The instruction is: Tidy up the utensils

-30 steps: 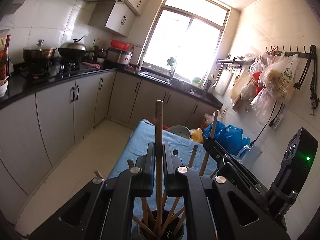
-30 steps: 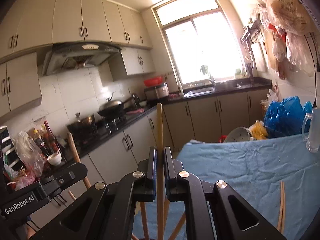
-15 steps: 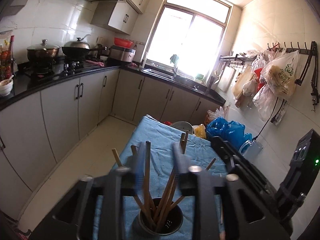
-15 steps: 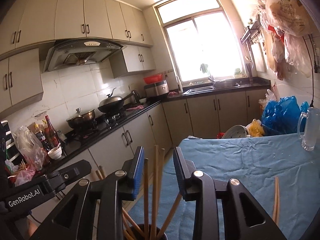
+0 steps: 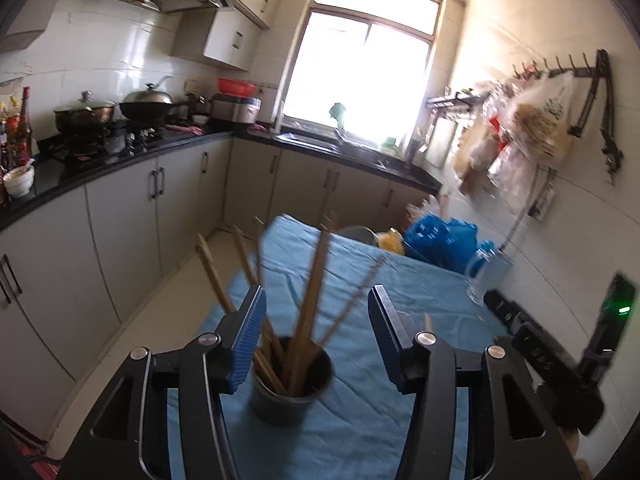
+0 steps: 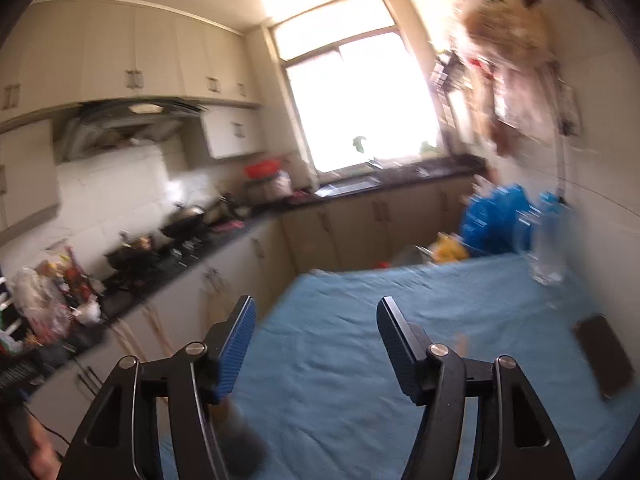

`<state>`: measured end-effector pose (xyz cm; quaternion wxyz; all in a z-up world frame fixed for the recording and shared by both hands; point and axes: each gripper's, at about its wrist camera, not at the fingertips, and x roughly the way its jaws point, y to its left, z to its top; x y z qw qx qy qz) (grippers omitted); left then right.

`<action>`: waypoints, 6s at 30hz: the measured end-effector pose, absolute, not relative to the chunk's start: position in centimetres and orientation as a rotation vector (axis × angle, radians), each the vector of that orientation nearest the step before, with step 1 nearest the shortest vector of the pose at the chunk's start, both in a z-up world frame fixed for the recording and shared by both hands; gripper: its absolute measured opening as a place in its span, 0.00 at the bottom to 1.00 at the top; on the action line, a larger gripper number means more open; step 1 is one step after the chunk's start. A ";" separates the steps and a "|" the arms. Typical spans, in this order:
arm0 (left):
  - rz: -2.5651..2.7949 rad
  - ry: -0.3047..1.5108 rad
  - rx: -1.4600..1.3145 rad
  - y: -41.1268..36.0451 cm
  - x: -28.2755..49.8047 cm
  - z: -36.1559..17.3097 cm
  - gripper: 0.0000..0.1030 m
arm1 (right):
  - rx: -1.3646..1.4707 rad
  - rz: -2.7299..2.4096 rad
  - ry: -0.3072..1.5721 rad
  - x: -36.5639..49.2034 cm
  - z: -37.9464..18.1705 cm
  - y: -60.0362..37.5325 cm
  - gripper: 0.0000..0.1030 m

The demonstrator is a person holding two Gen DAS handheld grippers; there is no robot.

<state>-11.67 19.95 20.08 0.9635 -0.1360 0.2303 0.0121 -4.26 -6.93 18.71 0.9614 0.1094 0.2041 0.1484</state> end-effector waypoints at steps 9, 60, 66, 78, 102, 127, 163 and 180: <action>-0.097 0.610 -0.244 14.0 -10.9 16.3 0.51 | 0.062 0.252 0.839 -2.9 7.9 -12.1 0.44; -0.184 1.022 -0.005 1.2 -7.2 3.6 0.10 | 0.124 0.201 1.089 -10.7 4.3 -21.6 0.26; -0.092 0.839 0.037 2.3 -10.1 7.4 0.45 | 0.124 0.147 0.992 -12.4 6.3 -21.7 0.37; -0.032 0.760 0.085 3.2 -11.8 8.9 0.49 | 0.068 0.112 0.907 -13.6 7.5 -19.9 0.41; -0.024 0.807 0.077 3.7 -11.2 7.8 0.51 | 0.070 0.104 0.922 -14.0 6.8 -19.4 0.48; -0.154 1.169 0.037 0.8 3.7 2.0 0.45 | -0.055 0.105 1.162 1.2 4.2 -20.1 0.49; -0.228 1.010 -0.102 3.4 -0.2 4.7 0.07 | 0.002 0.119 1.088 1.2 5.7 -17.7 0.07; -0.159 0.760 -0.073 4.2 -7.1 10.8 0.07 | 0.141 0.174 0.820 -5.5 11.6 -18.2 0.07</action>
